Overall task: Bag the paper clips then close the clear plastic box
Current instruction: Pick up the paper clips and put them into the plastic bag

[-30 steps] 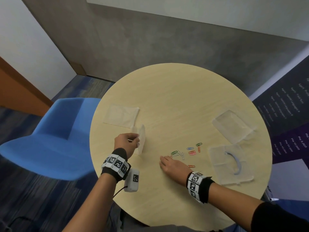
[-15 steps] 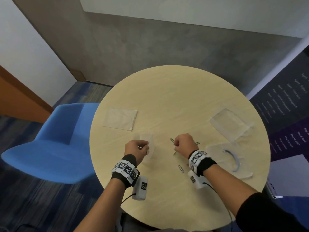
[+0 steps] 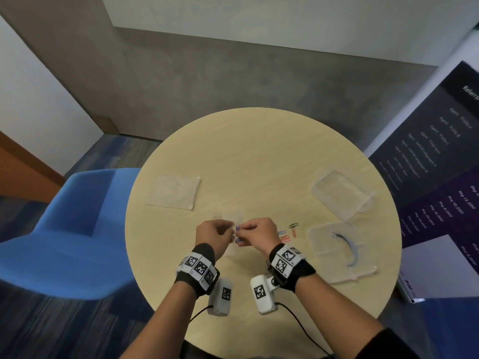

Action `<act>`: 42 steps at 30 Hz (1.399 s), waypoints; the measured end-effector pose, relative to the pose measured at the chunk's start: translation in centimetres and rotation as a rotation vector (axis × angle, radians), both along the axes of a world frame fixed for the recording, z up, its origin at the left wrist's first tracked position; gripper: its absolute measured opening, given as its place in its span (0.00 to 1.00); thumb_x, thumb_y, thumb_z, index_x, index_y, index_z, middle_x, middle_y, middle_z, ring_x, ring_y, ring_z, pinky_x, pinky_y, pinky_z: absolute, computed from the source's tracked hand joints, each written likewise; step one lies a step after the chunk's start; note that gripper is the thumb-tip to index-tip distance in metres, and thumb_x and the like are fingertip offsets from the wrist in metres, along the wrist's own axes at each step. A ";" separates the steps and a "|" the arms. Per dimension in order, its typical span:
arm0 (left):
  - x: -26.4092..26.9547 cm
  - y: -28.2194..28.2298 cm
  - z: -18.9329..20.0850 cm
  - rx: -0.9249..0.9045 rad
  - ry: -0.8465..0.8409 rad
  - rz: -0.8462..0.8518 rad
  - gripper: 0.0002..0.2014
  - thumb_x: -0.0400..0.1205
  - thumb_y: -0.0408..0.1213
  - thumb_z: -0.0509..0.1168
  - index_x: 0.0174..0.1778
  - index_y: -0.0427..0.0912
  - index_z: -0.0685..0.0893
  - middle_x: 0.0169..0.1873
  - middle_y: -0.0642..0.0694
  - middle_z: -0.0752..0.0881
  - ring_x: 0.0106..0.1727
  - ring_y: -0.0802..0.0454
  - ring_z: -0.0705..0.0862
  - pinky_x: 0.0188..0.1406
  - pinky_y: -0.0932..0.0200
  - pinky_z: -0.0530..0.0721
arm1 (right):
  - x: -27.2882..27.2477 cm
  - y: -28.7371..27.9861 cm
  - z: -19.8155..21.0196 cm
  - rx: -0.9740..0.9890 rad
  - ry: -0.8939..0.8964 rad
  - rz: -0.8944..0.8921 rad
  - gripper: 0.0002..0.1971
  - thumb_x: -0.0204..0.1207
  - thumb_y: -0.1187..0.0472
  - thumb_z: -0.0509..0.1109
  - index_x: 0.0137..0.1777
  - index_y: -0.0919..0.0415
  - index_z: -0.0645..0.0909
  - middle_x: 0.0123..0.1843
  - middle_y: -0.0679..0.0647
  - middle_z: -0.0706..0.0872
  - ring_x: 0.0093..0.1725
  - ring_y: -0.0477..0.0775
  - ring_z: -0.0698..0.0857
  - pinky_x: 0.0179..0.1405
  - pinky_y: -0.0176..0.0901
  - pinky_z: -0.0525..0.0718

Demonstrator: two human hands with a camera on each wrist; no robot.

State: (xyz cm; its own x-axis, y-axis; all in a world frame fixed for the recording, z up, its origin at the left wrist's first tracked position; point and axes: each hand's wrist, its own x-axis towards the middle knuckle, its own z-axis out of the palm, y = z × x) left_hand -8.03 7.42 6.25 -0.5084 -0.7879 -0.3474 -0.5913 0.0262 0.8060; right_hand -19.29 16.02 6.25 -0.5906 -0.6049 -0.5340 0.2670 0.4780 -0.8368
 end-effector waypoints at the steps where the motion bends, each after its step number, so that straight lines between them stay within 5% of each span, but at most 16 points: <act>1: 0.0 -0.1 -0.1 0.013 0.008 0.000 0.09 0.76 0.33 0.71 0.51 0.41 0.93 0.41 0.43 0.94 0.43 0.48 0.93 0.55 0.52 0.90 | 0.0 0.0 -0.1 0.026 0.031 0.032 0.04 0.68 0.74 0.79 0.43 0.72 0.91 0.40 0.67 0.92 0.32 0.60 0.92 0.37 0.46 0.93; 8: -0.3 -0.2 -0.2 0.049 0.022 -0.021 0.09 0.77 0.31 0.70 0.51 0.37 0.92 0.35 0.43 0.93 0.38 0.48 0.93 0.50 0.49 0.92 | -1.2 -1.0 -0.3 0.081 -0.044 0.082 0.11 0.76 0.74 0.71 0.57 0.71 0.87 0.53 0.67 0.91 0.47 0.59 0.93 0.52 0.46 0.91; 14: -0.6 0.0 -0.5 0.057 0.000 -0.036 0.09 0.77 0.31 0.71 0.50 0.40 0.92 0.36 0.45 0.93 0.37 0.51 0.93 0.49 0.50 0.92 | -1.1 -0.4 0.0 0.143 0.343 0.288 0.10 0.72 0.68 0.78 0.53 0.67 0.90 0.44 0.63 0.93 0.37 0.54 0.93 0.41 0.44 0.93; 19: -1.0 -0.4 -0.5 0.097 0.002 -0.012 0.09 0.77 0.30 0.70 0.51 0.39 0.91 0.34 0.45 0.93 0.37 0.50 0.93 0.49 0.51 0.92 | -2.2 -0.5 1.5 0.185 0.517 0.430 0.11 0.71 0.64 0.79 0.54 0.63 0.91 0.46 0.58 0.94 0.40 0.51 0.92 0.48 0.43 0.92; 22: -1.1 -0.8 -0.5 0.116 0.018 0.019 0.09 0.78 0.29 0.69 0.51 0.37 0.91 0.36 0.43 0.93 0.37 0.48 0.94 0.49 0.53 0.92 | -3.8 0.1 2.2 0.138 0.495 0.313 0.08 0.75 0.67 0.74 0.52 0.62 0.91 0.44 0.57 0.93 0.37 0.53 0.92 0.41 0.44 0.93; 24: -1.0 -1.2 -0.5 0.117 0.029 0.040 0.09 0.78 0.29 0.69 0.51 0.37 0.91 0.37 0.43 0.93 0.38 0.48 0.94 0.49 0.55 0.92 | -5.9 1.3 1.8 0.201 0.564 0.181 0.11 0.75 0.69 0.73 0.56 0.61 0.89 0.51 0.57 0.92 0.45 0.53 0.91 0.48 0.47 0.92; 29: -0.2 -2.2 -0.8 0.109 0.042 0.082 0.08 0.78 0.29 0.70 0.50 0.40 0.92 0.35 0.49 0.91 0.34 0.55 0.93 0.45 0.60 0.90 | -7.3 5.6 -1.9 0.769 0.596 0.403 0.34 0.78 0.64 0.69 0.82 0.61 0.59 0.79 0.64 0.63 0.75 0.65 0.71 0.71 0.51 0.76; 33: 0.4 -2.7 -1.1 0.114 0.040 0.088 0.08 0.78 0.30 0.71 0.49 0.41 0.93 0.39 0.46 0.92 0.34 0.54 0.93 0.48 0.57 0.91 | -4.4 5.1 -4.5 0.752 0.637 0.459 0.36 0.80 0.70 0.59 0.85 0.64 0.46 0.85 0.70 0.44 0.85 0.68 0.49 0.84 0.55 0.59; 36: 0.8 -2.8 -1.0 0.098 0.029 0.084 0.08 0.78 0.30 0.71 0.50 0.41 0.93 0.41 0.45 0.92 0.33 0.57 0.92 0.40 0.67 0.88 | -2.7 3.4 -5.0 0.744 0.705 0.500 0.37 0.79 0.73 0.58 0.85 0.65 0.45 0.85 0.71 0.42 0.85 0.70 0.45 0.84 0.57 0.56; 42: 1.5 -3.2 -0.9 0.122 0.036 0.116 0.09 0.78 0.30 0.70 0.50 0.42 0.93 0.42 0.43 0.92 0.37 0.51 0.94 0.50 0.54 0.91 | -2.2 2.4 -6.1 0.821 0.988 0.752 0.37 0.80 0.63 0.62 0.84 0.67 0.47 0.84 0.76 0.50 0.81 0.77 0.56 0.82 0.60 0.59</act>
State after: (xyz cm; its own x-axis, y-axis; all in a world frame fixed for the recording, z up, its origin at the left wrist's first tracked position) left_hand -6.48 4.27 5.31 -0.4303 -0.7953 -0.4270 -0.5551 -0.1399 0.8199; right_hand -21.52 18.39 0.14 -0.6021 -0.6610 -0.4478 -0.7509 0.6594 0.0365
